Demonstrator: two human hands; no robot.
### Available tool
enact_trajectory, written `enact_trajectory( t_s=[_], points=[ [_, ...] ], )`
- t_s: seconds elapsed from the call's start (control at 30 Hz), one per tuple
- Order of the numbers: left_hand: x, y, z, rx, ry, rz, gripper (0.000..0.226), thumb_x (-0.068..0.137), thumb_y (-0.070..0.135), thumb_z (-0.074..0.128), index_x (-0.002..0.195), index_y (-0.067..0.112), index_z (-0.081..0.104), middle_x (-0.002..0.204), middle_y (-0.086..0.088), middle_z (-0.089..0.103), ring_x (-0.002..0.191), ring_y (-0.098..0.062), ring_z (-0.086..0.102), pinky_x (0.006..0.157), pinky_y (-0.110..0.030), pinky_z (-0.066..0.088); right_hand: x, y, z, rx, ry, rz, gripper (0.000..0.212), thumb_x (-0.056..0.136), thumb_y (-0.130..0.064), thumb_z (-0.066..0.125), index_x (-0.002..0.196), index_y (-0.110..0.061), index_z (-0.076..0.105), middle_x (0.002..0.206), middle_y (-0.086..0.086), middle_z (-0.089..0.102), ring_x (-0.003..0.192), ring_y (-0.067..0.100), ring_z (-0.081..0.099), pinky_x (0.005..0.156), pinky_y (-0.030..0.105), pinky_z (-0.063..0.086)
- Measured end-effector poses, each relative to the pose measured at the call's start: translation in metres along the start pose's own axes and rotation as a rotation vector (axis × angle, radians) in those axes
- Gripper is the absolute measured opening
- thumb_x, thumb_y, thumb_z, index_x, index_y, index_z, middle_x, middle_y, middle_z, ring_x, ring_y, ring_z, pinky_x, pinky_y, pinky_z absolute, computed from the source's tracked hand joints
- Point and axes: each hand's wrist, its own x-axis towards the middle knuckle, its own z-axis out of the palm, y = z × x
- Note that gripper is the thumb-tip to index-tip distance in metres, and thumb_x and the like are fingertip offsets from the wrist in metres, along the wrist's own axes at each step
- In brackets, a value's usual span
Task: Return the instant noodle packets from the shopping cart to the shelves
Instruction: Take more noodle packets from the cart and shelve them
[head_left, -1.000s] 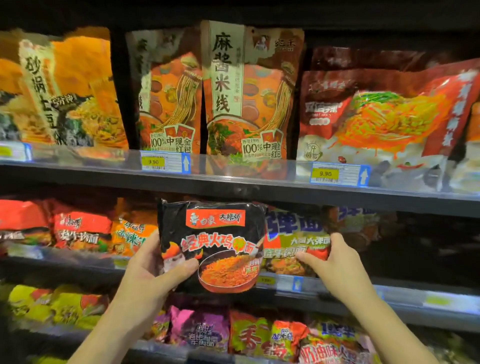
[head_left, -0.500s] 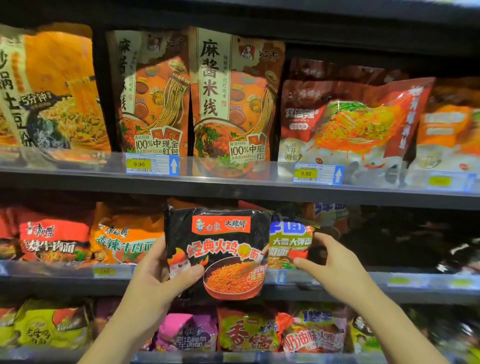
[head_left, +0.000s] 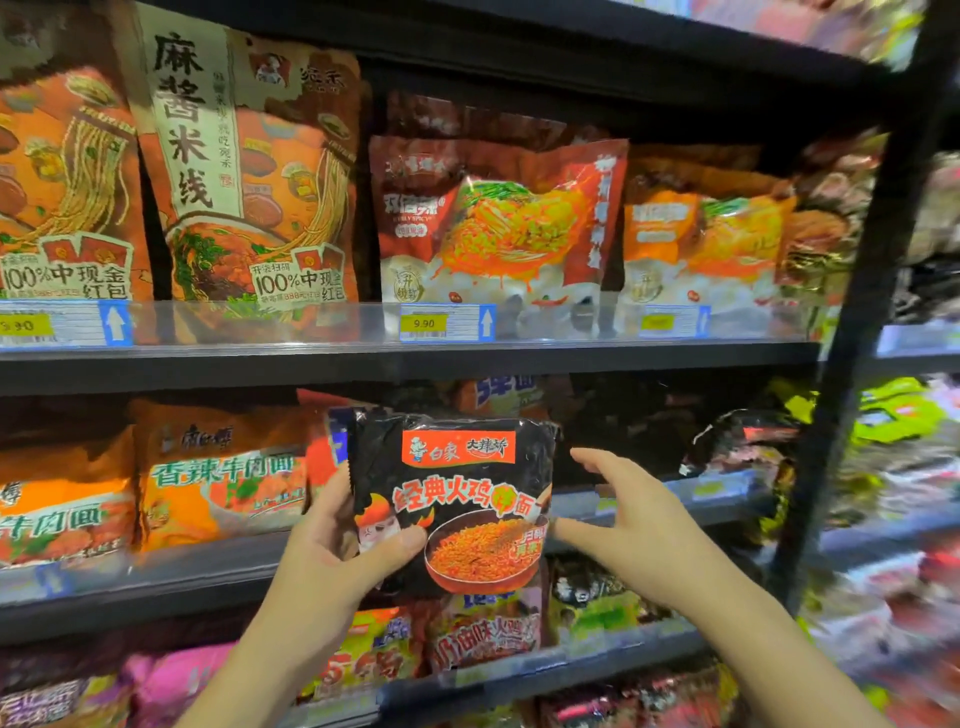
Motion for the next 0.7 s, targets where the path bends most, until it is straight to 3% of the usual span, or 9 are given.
enact_trajectory(
  t_s=[0.13,0.23,0.3,0.37,0.5,0.53,0.6,0.63,0.7],
  points=[
    [0.011,-0.019,0.048,-0.025,-0.007,0.004,0.077,0.052,0.034,0.102,0.122,0.037,0.07,0.127,-0.006,0.072,0.114,-0.026,0.071,0.086,-0.035,0.061,0.001,0.043,-0.028,0.02,-0.016,-0.007,0.083,0.083,-0.054,0.078,0.153,-0.042,0.036,0.15,-0.018,0.042,0.138,0.007,0.046,0.11,0.032,0.044],
    [0.021,-0.037,0.091,-0.045,0.014,0.014,0.078,0.041,0.042,0.105,0.113,0.038,0.074,0.124,-0.008,0.074,0.109,-0.024,0.073,0.083,-0.031,0.06,0.003,0.08,-0.056,0.071,-0.048,-0.02,0.082,0.08,-0.054,0.081,0.149,-0.045,0.039,0.142,-0.025,0.044,0.13,0.002,0.049,0.105,0.028,0.045],
    [0.028,-0.047,0.122,-0.051,0.027,0.013,0.067,0.053,0.03,0.101,0.113,0.037,0.074,0.124,-0.008,0.074,0.111,-0.026,0.072,0.083,-0.032,0.061,0.005,0.104,-0.074,0.087,-0.063,-0.038,0.08,0.08,-0.053,0.081,0.149,-0.047,0.04,0.141,-0.027,0.044,0.129,-0.001,0.047,0.104,0.024,0.043],
    [0.036,-0.06,0.154,-0.04,0.015,0.017,0.054,0.068,0.012,0.085,0.114,0.038,0.073,0.125,-0.008,0.073,0.114,-0.028,0.07,0.085,-0.033,0.06,0.007,0.13,-0.088,0.085,-0.065,-0.058,0.076,0.082,-0.048,0.081,0.148,-0.046,0.042,0.14,-0.027,0.047,0.127,-0.003,0.047,0.1,0.02,0.041],
    [0.049,-0.086,0.21,0.005,0.001,0.008,0.06,0.076,0.002,0.074,0.128,0.03,0.066,0.126,-0.009,0.073,0.117,-0.031,0.069,0.091,-0.035,0.06,0.011,0.178,-0.112,0.103,-0.076,-0.071,0.064,0.087,-0.036,0.077,0.142,-0.045,0.045,0.136,-0.031,0.047,0.119,-0.009,0.053,0.094,0.008,0.044],
    [0.051,-0.091,0.224,0.019,-0.011,0.017,0.062,0.077,0.001,0.074,0.131,0.03,0.064,0.126,-0.008,0.072,0.117,-0.03,0.069,0.092,-0.034,0.06,0.011,0.189,-0.117,0.116,-0.087,-0.063,0.066,0.088,-0.032,0.075,0.143,-0.047,0.041,0.138,-0.031,0.047,0.12,-0.008,0.054,0.096,0.011,0.046],
    [0.056,-0.102,0.25,0.067,-0.021,0.025,0.067,0.079,0.001,0.075,0.135,0.033,0.06,0.128,-0.004,0.072,0.117,-0.024,0.069,0.091,-0.029,0.059,0.014,0.209,-0.125,0.131,-0.107,-0.037,0.067,0.087,-0.028,0.071,0.148,-0.04,0.044,0.144,-0.027,0.05,0.129,-0.002,0.054,0.107,0.029,0.049],
    [0.059,-0.107,0.261,0.089,-0.024,0.019,0.07,0.079,-0.001,0.075,0.138,0.034,0.058,0.129,-0.002,0.072,0.117,-0.022,0.069,0.09,-0.027,0.058,0.015,0.218,-0.128,0.139,-0.111,-0.025,0.062,0.086,-0.027,0.069,0.143,-0.04,0.049,0.14,-0.027,0.055,0.128,-0.001,0.056,0.107,0.033,0.05],
    [0.066,-0.117,0.284,0.116,-0.034,-0.008,0.076,0.081,-0.004,0.074,0.144,0.033,0.051,0.13,0.002,0.071,0.118,-0.019,0.069,0.089,-0.026,0.058,0.017,0.236,-0.137,0.16,-0.099,-0.003,0.046,0.084,-0.023,0.068,0.125,-0.042,0.059,0.121,-0.029,0.066,0.113,-0.006,0.063,0.097,0.03,0.055]
  ],
)
